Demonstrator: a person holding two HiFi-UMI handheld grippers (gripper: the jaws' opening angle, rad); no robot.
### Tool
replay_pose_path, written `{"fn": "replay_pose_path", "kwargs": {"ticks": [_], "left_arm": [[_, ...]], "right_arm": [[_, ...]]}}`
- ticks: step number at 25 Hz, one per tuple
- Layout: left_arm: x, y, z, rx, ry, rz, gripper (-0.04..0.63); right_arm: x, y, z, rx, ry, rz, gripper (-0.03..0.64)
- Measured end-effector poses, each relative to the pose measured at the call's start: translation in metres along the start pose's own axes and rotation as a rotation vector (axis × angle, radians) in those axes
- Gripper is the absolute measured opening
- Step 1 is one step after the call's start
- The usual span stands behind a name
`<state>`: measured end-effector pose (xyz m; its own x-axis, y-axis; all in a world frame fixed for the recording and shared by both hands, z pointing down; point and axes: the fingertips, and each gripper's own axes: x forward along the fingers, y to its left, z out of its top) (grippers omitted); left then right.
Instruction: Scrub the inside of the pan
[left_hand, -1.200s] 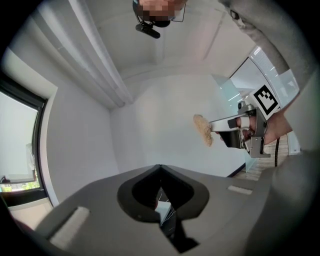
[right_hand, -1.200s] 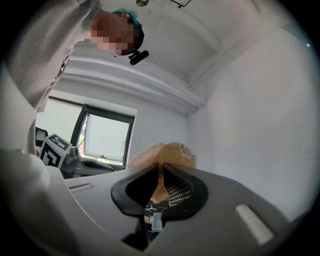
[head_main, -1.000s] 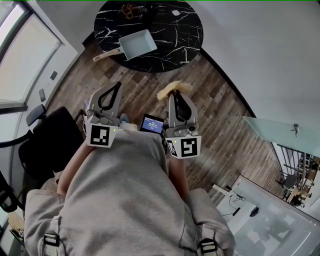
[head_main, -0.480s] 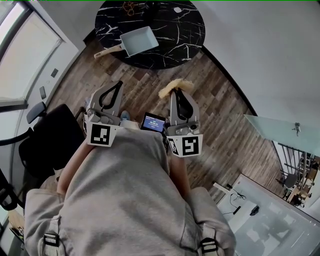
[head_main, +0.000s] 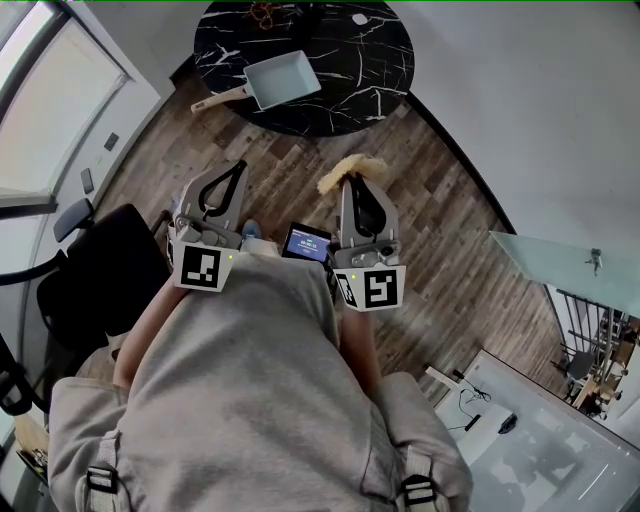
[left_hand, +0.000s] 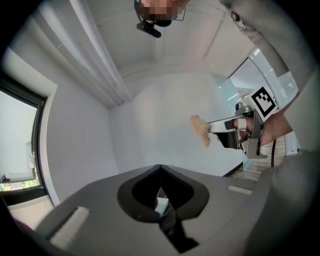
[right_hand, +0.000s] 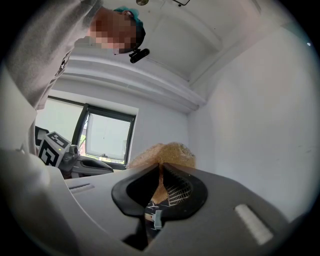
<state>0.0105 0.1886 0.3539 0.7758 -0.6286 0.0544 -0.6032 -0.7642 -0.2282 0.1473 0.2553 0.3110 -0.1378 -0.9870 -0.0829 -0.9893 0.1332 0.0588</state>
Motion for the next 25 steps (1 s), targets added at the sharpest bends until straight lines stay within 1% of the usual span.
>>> {"fn": "replay_pose_path", "kwargs": {"ticks": [8, 12, 22, 25], "left_arm": [[-0.0008, -0.0024, -0.0044, -0.012, 0.007, -0.005, 0.002], [-0.0005, -0.0029, -0.0073, -0.022, 0.013, -0.007, 0.002], [-0.0015, -0.0018, -0.0077, -0.015, 0.002, -0.002, 0.001], [-0.0032, -0.0008, -0.0092, -0.022, 0.012, 0.002, 0.0]], "right_arm": [[0.0005, 0.0015, -0.0053, -0.011, 0.025, -0.002, 0.02], [0.001, 0.0002, -0.0083, -0.009, 0.037, -0.009, 0.021], [0.0046, 0.0018, -0.0096, -0.011, 0.038, 0.002, 0.02], [0.0051, 0.0034, -0.0089, -0.01, 0.038, 0.006, 0.021]]}}
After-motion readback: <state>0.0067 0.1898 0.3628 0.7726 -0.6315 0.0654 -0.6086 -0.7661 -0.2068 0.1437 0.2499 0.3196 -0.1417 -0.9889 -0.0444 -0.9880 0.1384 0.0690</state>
